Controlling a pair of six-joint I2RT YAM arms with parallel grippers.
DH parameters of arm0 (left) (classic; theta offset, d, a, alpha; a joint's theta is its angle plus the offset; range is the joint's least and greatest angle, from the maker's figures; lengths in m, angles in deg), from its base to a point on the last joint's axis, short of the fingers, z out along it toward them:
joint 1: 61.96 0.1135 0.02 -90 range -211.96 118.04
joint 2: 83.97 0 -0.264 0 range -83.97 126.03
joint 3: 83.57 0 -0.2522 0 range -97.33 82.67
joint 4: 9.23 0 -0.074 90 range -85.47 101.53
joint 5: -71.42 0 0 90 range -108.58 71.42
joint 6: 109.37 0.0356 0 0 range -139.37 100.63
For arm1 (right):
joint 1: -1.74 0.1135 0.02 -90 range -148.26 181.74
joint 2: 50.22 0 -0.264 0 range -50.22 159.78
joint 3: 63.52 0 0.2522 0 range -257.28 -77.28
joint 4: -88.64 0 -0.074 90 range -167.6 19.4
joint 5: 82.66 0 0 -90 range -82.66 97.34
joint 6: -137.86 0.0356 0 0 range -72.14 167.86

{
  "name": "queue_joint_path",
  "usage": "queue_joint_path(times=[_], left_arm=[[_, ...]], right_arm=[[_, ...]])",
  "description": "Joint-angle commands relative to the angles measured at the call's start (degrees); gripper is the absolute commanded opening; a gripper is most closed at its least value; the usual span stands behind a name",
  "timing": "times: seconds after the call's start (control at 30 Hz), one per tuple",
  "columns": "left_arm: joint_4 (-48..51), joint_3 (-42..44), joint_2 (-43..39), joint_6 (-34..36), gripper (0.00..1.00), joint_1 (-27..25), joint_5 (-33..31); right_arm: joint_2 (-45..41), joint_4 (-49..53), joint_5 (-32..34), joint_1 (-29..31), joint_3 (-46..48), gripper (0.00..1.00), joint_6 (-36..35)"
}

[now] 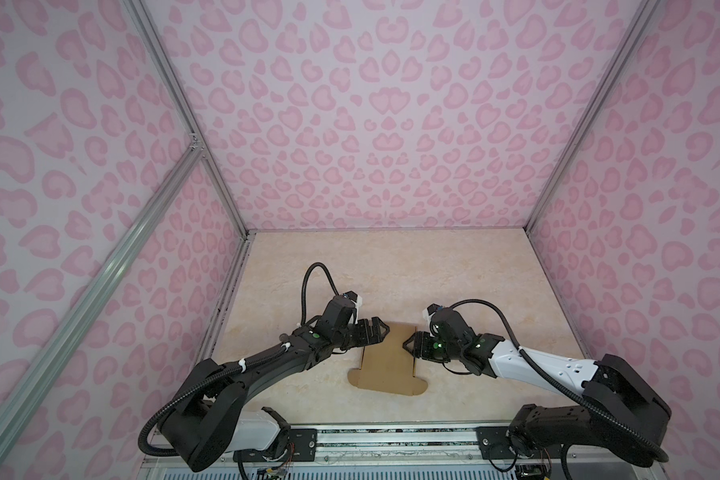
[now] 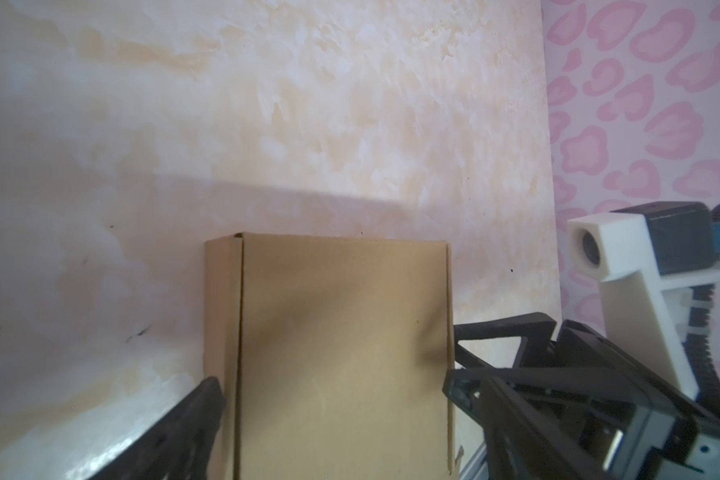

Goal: Fold the paper box

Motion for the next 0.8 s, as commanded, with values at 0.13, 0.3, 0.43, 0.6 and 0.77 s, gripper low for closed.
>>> queue_joint_path(times=[0.13,0.3,0.43,0.6,0.77], left_arm=[[-10.6,3.0,2.1,-5.9,0.99,-1.2,4.3],[-13.5,4.1,2.4,-7.9,0.99,-2.7,4.2],[-15.1,4.5,1.5,-8.9,0.99,-3.6,3.5],[-16.3,4.6,1.4,-10.1,0.99,-4.5,3.3],[-17.3,4.7,1.8,-10.7,0.99,-4.6,3.4]], right_arm=[[2.5,-5.9,-0.1,1.4,0.0,0.54,2.3],[3.1,-6.6,0.3,1.9,-0.4,0.53,2.6],[4.7,-7.8,0.1,2.7,-1.3,0.53,2.9],[7.0,-9.2,0.0,3.9,-3.2,0.52,3.4],[8.5,-9.8,-0.2,4.7,-4.6,0.52,3.5]])
